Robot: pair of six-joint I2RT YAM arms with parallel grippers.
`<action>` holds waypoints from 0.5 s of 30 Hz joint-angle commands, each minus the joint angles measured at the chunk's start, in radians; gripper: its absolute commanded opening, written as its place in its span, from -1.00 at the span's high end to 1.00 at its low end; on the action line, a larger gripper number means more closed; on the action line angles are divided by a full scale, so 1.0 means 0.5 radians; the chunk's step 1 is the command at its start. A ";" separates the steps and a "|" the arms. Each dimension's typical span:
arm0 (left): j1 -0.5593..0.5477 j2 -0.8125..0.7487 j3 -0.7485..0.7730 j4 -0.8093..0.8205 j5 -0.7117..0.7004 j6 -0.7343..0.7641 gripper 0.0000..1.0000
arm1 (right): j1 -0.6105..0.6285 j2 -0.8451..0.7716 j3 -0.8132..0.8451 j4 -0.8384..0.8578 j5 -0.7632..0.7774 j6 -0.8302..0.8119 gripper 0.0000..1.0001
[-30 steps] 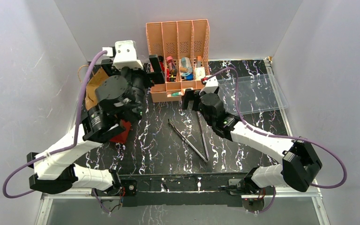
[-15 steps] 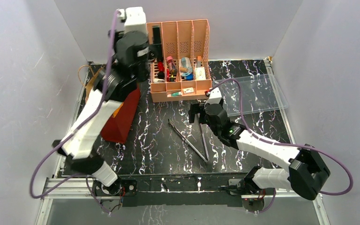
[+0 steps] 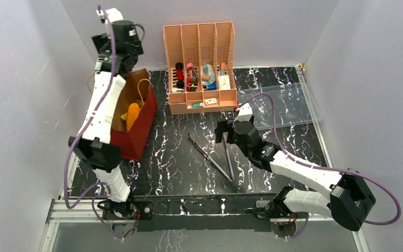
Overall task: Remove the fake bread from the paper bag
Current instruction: Adjust the paper bag at the center of the board.
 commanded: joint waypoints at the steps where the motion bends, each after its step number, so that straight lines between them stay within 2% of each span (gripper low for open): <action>1: -0.016 -0.288 0.174 0.292 -0.236 0.345 -0.97 | 0.016 -0.012 -0.027 0.129 -0.081 0.051 -0.96; 3: 0.009 -0.237 0.338 0.225 -0.292 0.471 -0.97 | 0.022 -0.014 -0.045 0.154 -0.121 0.072 -0.95; 5: 0.037 -0.235 0.367 0.189 -0.320 0.524 -0.97 | 0.032 -0.020 -0.057 0.180 -0.139 0.089 -0.95; 9: 0.090 -0.341 0.257 0.105 -0.308 0.503 -0.97 | 0.052 -0.032 -0.065 0.171 -0.140 0.104 -0.95; 15: 0.203 -0.468 0.151 -0.297 -0.069 0.317 -0.97 | 0.058 -0.094 -0.090 0.168 -0.132 0.116 -0.96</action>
